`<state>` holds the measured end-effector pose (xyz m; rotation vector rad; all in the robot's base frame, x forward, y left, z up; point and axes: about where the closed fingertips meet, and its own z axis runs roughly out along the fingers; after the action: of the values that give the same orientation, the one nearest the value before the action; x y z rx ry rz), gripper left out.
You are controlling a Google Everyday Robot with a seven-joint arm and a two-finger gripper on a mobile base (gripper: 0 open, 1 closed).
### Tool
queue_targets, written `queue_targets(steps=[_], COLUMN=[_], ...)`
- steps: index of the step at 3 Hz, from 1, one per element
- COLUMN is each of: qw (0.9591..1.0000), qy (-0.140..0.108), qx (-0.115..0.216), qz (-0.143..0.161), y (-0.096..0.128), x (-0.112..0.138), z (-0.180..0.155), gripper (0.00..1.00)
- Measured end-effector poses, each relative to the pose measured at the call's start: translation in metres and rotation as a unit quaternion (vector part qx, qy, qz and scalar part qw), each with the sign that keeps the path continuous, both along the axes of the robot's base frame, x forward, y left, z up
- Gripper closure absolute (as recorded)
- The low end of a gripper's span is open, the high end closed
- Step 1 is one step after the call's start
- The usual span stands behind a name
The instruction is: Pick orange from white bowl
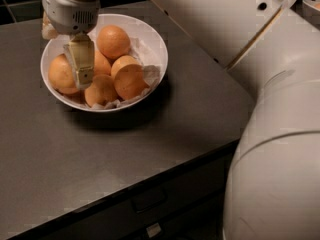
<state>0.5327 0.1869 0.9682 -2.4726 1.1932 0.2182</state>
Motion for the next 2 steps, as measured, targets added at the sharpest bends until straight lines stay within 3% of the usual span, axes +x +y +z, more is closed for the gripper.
queue_targets(steps=[2], qw=[1.0], qy=[0.01], qx=[-0.001], qz=[-0.002], y=[0.0005], x=[0.0026], z=[-0.0055], gripper=[0.23])
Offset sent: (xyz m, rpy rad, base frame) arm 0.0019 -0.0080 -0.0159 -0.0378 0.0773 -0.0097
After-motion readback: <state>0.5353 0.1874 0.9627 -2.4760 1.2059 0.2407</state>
